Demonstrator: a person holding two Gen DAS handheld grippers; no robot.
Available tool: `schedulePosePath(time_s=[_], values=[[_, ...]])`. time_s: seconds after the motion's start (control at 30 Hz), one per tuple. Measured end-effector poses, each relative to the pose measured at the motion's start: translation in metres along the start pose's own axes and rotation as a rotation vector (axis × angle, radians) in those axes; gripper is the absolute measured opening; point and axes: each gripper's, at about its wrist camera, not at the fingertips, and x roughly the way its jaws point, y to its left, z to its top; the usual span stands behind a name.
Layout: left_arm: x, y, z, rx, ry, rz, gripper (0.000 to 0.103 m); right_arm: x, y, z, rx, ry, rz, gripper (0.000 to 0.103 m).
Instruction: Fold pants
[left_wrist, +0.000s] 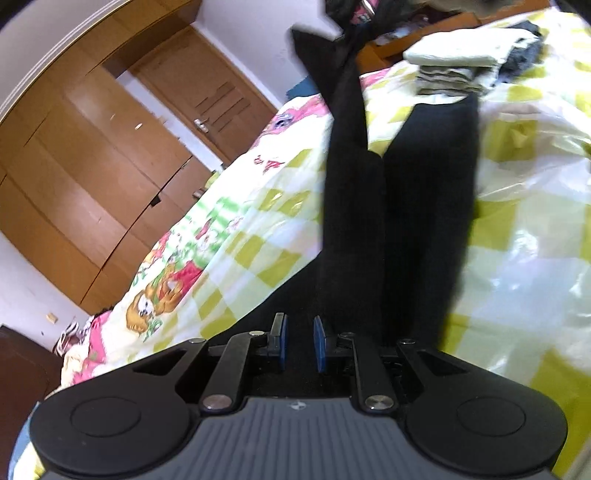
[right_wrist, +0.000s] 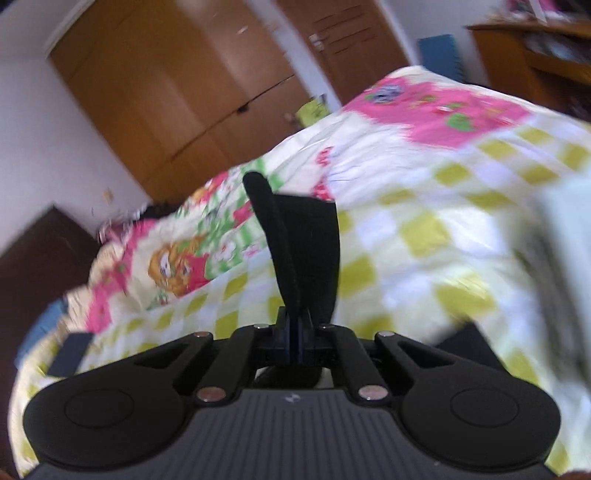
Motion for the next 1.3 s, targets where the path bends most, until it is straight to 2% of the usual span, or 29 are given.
schedulePosePath(time_s=[0.07, 0.13, 0.2, 0.3, 0.4, 0.47, 0.53, 0.57, 0.7, 0.8, 0.83, 0.9, 0.93, 1.03, 1.13, 1.3], values=[[-0.001, -0.01, 0.005, 0.029, 0.006, -0.01, 0.033, -0.007, -0.032, -0.019, 0.064, 0.005, -0.03, 0.004], [-0.001, -0.02, 0.008, 0.067, 0.01, -0.019, 0.033, 0.003, -0.06, -0.035, 0.136, 0.046, -0.052, 0.007], [0.0, -0.028, 0.01, 0.101, 0.017, -0.028, 0.033, 0.009, -0.081, -0.048, 0.18, 0.051, -0.077, 0.009], [0.003, -0.034, 0.013, 0.141, 0.03, -0.027, 0.033, 0.007, -0.104, -0.054, 0.302, 0.036, -0.028, 0.012], [0.005, -0.035, 0.015, 0.151, 0.041, -0.033, 0.033, 0.009, -0.112, -0.051, 0.331, 0.019, -0.03, 0.02], [0.008, -0.037, 0.016, 0.16, 0.041, -0.033, 0.033, 0.008, -0.116, -0.05, 0.352, 0.004, -0.025, 0.018], [0.009, -0.037, 0.017, 0.16, 0.042, -0.036, 0.033, 0.008, -0.108, -0.04, 0.307, -0.004, -0.016, 0.009], [0.01, -0.037, 0.017, 0.161, 0.041, -0.038, 0.033, 0.009, -0.101, -0.034, 0.281, -0.004, -0.007, 0.008], [0.01, -0.035, 0.015, 0.16, 0.044, -0.032, 0.033, 0.008, -0.067, -0.007, 0.213, -0.022, 0.121, 0.007], [0.008, -0.03, 0.012, 0.147, 0.057, -0.022, 0.033, -0.01, -0.044, 0.006, 0.219, -0.091, 0.277, 0.005], [0.007, -0.027, 0.011, 0.139, 0.061, -0.018, 0.033, -0.014, -0.046, 0.005, 0.241, -0.106, 0.291, 0.005], [0.007, -0.024, 0.008, 0.129, 0.062, -0.009, 0.033, -0.012, -0.066, -0.008, 0.297, -0.102, 0.222, 0.005], [0.006, -0.023, 0.007, 0.122, 0.062, -0.009, 0.033, -0.005, -0.08, -0.019, 0.334, -0.063, 0.152, 0.006], [0.007, -0.026, 0.002, 0.127, 0.065, -0.014, 0.033, 0.006, -0.105, -0.049, 0.38, 0.014, 0.058, 0.006], [0.007, -0.029, -0.001, 0.132, 0.071, -0.023, 0.033, 0.005, -0.113, -0.058, 0.418, 0.01, 0.05, 0.006], [0.008, -0.029, 0.001, 0.132, 0.07, -0.023, 0.033, 0.007, -0.115, -0.055, 0.424, 0.007, 0.037, 0.006]])
